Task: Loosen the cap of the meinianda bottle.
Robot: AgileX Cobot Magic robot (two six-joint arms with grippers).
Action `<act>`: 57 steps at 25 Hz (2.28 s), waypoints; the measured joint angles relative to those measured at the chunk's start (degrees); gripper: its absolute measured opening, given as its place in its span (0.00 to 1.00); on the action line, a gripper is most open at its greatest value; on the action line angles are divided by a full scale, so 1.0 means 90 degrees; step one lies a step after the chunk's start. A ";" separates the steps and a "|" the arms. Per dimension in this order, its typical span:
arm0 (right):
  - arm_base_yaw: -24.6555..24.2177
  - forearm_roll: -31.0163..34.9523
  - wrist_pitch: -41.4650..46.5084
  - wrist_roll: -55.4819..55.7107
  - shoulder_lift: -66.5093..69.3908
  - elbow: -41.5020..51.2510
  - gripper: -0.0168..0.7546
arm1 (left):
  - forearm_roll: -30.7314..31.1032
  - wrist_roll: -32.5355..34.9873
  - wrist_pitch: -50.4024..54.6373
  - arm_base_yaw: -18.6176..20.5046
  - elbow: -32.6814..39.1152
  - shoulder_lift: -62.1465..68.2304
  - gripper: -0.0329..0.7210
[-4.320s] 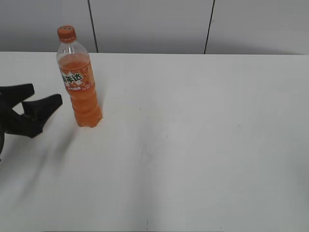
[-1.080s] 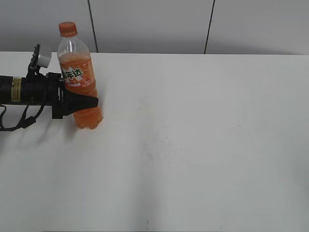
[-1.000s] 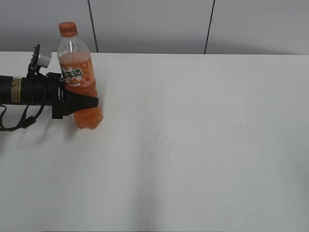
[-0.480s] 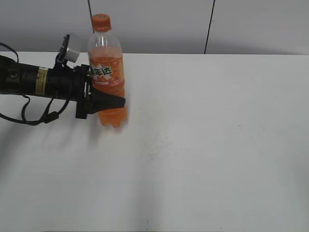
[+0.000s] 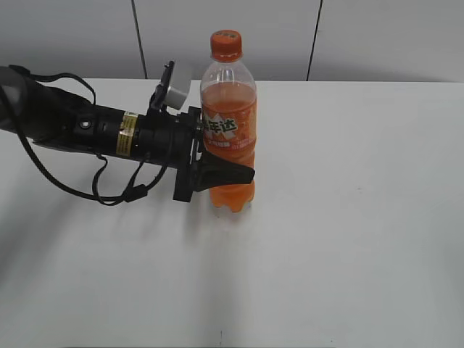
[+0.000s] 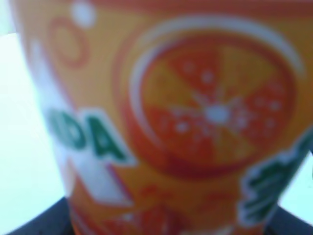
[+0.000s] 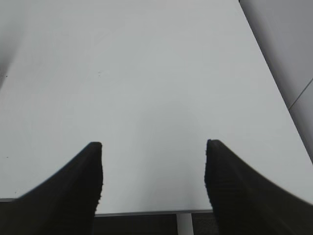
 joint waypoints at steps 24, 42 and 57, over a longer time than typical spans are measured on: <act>0.0000 0.0000 0.0000 0.0000 0.0000 0.0000 0.66 | -0.0370 0.0741 0.0312 -0.0028 0.0019 0.0661 0.58; 0.0000 0.0000 0.0000 0.0000 0.0000 0.0000 0.66 | -0.0054 0.0776 0.0208 -0.0028 -0.0021 0.0661 0.58; 0.0000 0.0000 0.0000 0.0000 0.0000 0.0000 0.66 | -0.0052 0.0776 0.0206 -0.0028 -0.0021 0.0661 0.58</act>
